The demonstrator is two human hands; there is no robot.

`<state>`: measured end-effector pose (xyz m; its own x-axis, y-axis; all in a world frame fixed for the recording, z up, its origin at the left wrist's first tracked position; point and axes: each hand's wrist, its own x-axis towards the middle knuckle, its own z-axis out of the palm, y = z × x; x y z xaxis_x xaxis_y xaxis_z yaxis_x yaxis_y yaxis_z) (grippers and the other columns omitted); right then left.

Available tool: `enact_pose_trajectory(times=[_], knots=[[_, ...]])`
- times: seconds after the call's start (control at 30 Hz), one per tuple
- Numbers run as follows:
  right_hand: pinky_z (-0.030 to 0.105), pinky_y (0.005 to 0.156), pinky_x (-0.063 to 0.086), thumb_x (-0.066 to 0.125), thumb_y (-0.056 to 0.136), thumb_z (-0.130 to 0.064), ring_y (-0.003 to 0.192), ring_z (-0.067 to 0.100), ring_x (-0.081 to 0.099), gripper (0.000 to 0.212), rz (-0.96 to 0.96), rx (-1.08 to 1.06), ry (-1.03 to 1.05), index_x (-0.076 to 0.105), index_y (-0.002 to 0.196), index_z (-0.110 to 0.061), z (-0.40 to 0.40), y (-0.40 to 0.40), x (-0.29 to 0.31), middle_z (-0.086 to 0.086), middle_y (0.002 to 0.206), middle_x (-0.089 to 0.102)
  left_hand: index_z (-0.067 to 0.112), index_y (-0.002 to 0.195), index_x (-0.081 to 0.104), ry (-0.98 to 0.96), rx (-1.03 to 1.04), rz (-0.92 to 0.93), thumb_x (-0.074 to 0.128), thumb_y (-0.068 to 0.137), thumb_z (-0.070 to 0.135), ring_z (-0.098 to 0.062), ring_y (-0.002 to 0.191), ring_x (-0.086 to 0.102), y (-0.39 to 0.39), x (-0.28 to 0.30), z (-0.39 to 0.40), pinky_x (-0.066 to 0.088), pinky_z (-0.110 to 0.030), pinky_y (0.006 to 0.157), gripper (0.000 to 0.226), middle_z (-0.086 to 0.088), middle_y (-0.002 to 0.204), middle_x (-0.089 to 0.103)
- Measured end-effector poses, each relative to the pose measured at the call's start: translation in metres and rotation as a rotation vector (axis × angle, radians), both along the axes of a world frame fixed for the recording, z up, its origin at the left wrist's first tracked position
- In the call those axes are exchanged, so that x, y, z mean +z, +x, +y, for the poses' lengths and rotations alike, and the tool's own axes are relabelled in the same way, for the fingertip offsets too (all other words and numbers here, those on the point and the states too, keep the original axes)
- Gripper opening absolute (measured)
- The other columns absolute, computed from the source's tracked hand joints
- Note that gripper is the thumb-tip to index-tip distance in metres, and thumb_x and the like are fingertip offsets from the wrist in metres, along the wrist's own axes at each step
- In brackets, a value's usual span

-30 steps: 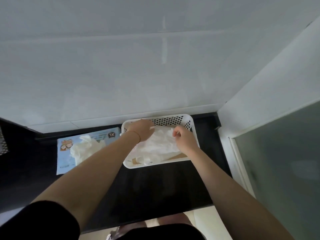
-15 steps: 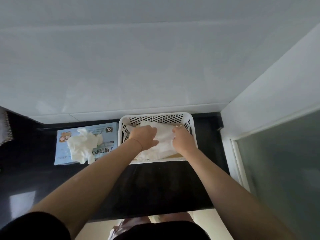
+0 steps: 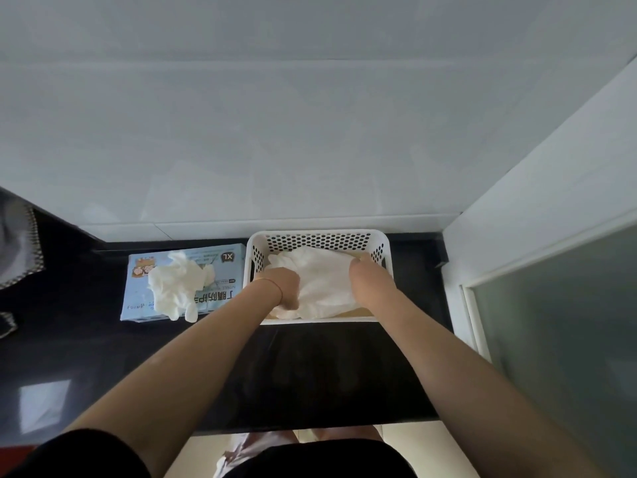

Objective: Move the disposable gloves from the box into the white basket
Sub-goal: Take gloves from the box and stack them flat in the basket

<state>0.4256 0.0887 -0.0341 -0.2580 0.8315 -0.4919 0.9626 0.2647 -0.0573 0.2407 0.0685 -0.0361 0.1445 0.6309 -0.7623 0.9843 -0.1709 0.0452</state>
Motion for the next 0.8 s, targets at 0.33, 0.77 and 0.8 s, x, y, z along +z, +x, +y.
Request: enact_pose_trajectory(times=[0.33,0.77,0.8], knots=[[0.029,0.064,0.041,0.054,0.090,-0.003,0.094,0.024,0.058,0.039,-0.038,0.168,0.182,0.045,0.128,-0.003,-0.001,-0.033,-0.006,0.016,0.124,0.044,0.015,0.115,0.044,0.331,0.241,-0.158,0.059,0.092,0.042,-0.024,0.087,0.061,0.009,-0.016,0.002,0.055,-0.041,0.077,0.038,-0.004,0.108,0.058],[0.041,0.091,0.049,0.083,0.060,-0.060,0.113,0.029,0.053,0.102,0.127,-0.052,-0.160,0.031,0.136,-0.018,0.011,-0.020,-0.045,0.009,0.127,0.051,0.029,0.109,0.040,0.054,0.337,-0.246,0.091,0.049,0.050,-0.026,0.090,0.056,-0.013,-0.047,0.019,0.059,-0.035,0.065,0.081,-0.006,0.112,0.049],[0.042,0.094,0.048,0.084,0.058,-0.061,0.117,0.030,0.051,0.104,0.120,-0.046,-0.161,0.032,0.136,-0.017,0.011,-0.020,-0.044,0.009,0.129,0.050,0.027,0.112,0.040,0.046,0.321,-0.238,0.091,0.049,0.050,-0.026,0.094,0.056,-0.013,-0.048,0.018,0.059,-0.037,0.070,0.084,-0.006,0.114,0.048]])
